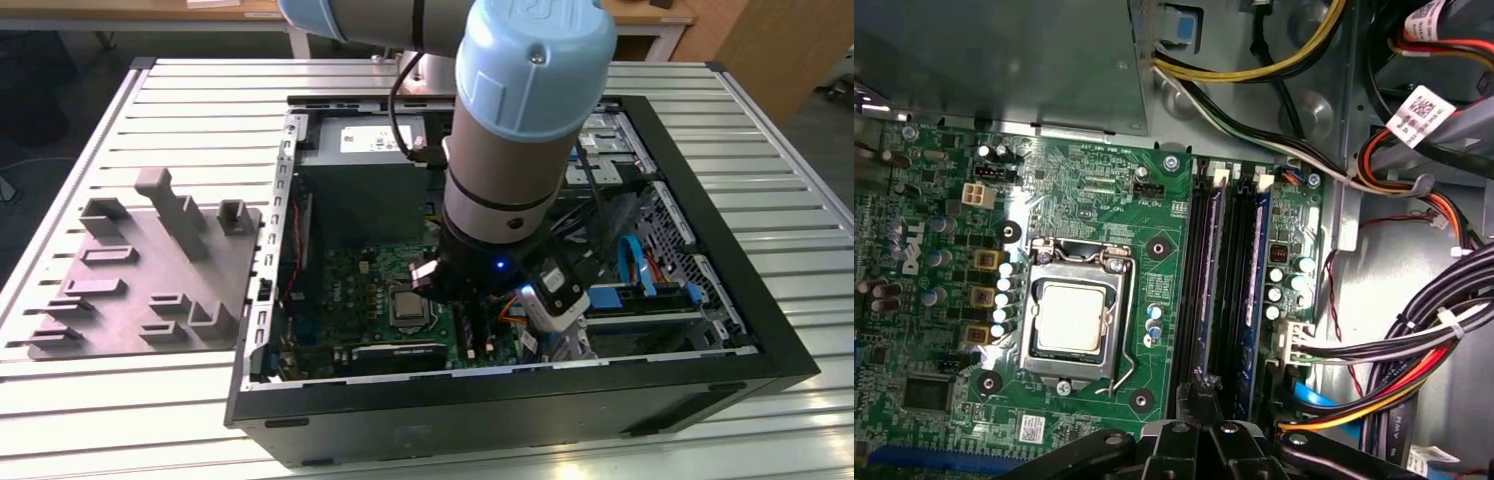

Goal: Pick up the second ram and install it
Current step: 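Press down the second ram until it locks into place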

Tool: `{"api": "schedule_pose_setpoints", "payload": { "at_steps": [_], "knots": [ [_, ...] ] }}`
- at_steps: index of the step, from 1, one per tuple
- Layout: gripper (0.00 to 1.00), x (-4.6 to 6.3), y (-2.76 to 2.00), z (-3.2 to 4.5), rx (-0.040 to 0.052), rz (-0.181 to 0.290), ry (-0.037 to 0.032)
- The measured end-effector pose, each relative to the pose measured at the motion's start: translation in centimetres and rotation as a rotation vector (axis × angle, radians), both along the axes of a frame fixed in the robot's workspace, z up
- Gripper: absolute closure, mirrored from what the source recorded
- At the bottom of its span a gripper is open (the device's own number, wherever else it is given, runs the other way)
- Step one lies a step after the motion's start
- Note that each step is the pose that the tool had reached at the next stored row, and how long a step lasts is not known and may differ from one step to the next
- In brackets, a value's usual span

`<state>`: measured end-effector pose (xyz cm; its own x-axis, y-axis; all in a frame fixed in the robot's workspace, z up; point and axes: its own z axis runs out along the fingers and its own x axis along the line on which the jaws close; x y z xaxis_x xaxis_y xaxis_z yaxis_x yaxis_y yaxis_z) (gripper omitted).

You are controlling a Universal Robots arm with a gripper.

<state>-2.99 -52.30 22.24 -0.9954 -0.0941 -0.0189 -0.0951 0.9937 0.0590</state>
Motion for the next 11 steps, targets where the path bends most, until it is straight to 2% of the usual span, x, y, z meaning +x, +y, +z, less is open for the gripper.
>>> {"api": "schedule_pose_setpoints", "payload": {
  "at_steps": [11],
  "knots": [
    [0.90,0.00,0.00,-0.27,-0.0001,0.000,0.0000]
  ]
}}
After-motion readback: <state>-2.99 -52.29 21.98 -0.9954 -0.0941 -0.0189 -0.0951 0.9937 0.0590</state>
